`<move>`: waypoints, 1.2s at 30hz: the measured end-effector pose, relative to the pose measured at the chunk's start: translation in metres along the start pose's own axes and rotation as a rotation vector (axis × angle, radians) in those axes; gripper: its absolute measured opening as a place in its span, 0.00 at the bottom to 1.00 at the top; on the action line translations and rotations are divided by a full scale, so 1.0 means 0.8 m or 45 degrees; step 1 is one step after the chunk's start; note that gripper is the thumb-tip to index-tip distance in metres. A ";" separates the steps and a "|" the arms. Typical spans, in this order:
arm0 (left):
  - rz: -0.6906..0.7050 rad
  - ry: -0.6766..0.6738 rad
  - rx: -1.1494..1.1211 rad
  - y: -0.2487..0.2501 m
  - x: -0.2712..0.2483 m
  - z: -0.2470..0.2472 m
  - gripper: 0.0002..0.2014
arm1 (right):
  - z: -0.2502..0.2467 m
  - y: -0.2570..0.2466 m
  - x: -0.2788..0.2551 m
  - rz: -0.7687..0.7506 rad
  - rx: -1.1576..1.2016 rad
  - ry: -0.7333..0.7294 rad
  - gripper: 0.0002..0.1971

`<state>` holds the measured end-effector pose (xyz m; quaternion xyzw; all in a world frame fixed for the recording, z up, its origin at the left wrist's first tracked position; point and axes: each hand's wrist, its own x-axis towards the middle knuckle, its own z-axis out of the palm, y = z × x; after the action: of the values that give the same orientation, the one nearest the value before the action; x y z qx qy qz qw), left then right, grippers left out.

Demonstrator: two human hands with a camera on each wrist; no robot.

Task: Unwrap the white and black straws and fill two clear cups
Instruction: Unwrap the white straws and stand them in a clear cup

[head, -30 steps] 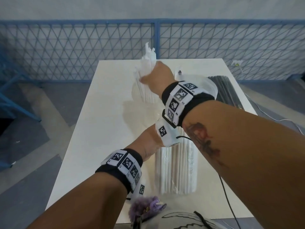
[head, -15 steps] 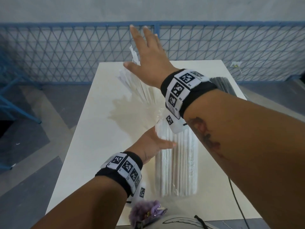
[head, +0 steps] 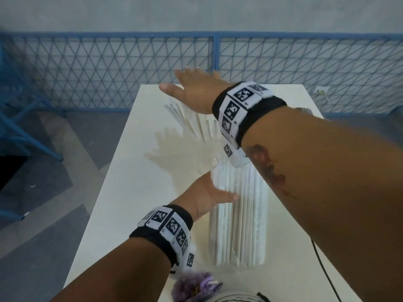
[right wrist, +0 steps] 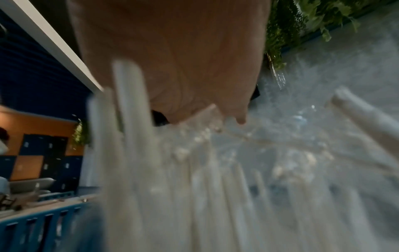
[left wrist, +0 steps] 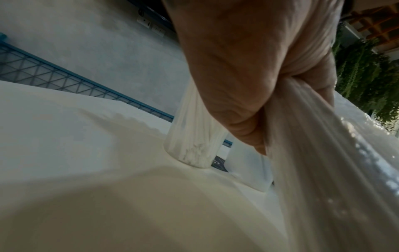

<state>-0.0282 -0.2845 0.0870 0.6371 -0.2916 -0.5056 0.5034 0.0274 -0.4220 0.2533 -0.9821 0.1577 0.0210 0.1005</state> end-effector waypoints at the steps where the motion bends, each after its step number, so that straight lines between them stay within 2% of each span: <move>1: -0.003 -0.001 -0.012 0.000 0.000 -0.001 0.35 | 0.003 0.000 -0.005 -0.063 -0.024 0.024 0.42; 3: -0.010 0.002 -0.020 0.001 0.002 -0.003 0.32 | 0.016 -0.001 -0.015 -0.128 -0.135 -0.052 0.42; 5: -0.008 -0.002 -0.025 0.002 0.004 -0.003 0.30 | 0.031 0.003 -0.023 -0.093 -0.216 -0.134 0.43; 7: -0.006 0.003 -0.045 0.002 0.003 -0.003 0.26 | 0.028 0.004 -0.030 -0.100 -0.170 -0.142 0.42; 9: -0.002 -0.002 -0.069 0.004 0.000 -0.002 0.27 | 0.003 0.001 -0.045 -0.141 -0.007 -0.062 0.39; 11: 0.023 -0.016 -0.097 0.005 -0.002 -0.001 0.29 | -0.035 0.004 -0.070 -0.086 0.229 0.125 0.33; 13: 0.053 -0.016 -0.125 0.007 -0.004 0.000 0.29 | -0.071 0.019 -0.105 0.017 0.229 0.299 0.21; 14: 0.061 -0.018 -0.145 0.008 -0.006 0.001 0.28 | -0.083 0.029 -0.125 0.083 0.177 0.289 0.17; 18: 0.094 -0.012 -0.208 0.013 -0.010 0.001 0.28 | -0.075 0.053 -0.179 0.303 0.113 -0.233 0.09; 19: 0.108 -0.002 -0.217 0.017 -0.011 0.002 0.27 | -0.066 0.056 -0.184 0.317 0.084 -0.305 0.08; 21: 0.142 0.021 -0.229 0.023 -0.011 0.005 0.24 | -0.056 0.058 -0.187 0.291 0.010 -0.318 0.09; 25: 0.213 0.070 -0.223 0.031 -0.014 0.007 0.25 | -0.057 0.061 -0.193 0.353 -0.087 -0.387 0.16; 28: 0.244 0.121 -0.187 0.032 -0.017 0.010 0.22 | -0.050 0.065 -0.204 0.315 -0.081 -0.248 0.17; 32: 0.254 0.134 -0.110 0.036 -0.021 0.012 0.31 | -0.028 0.058 -0.207 0.187 -0.031 -0.264 0.33; 34: 0.276 0.101 -0.068 0.040 -0.023 0.011 0.35 | -0.021 0.053 -0.204 0.125 0.037 -0.311 0.35; 36: 0.292 0.071 -0.027 0.045 -0.027 0.010 0.37 | -0.017 0.051 -0.205 0.081 0.040 -0.388 0.33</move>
<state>-0.0373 -0.2799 0.1283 0.6081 -0.3432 -0.4297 0.5726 -0.1407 -0.4127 0.2707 -0.9604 0.1721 0.1707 0.1378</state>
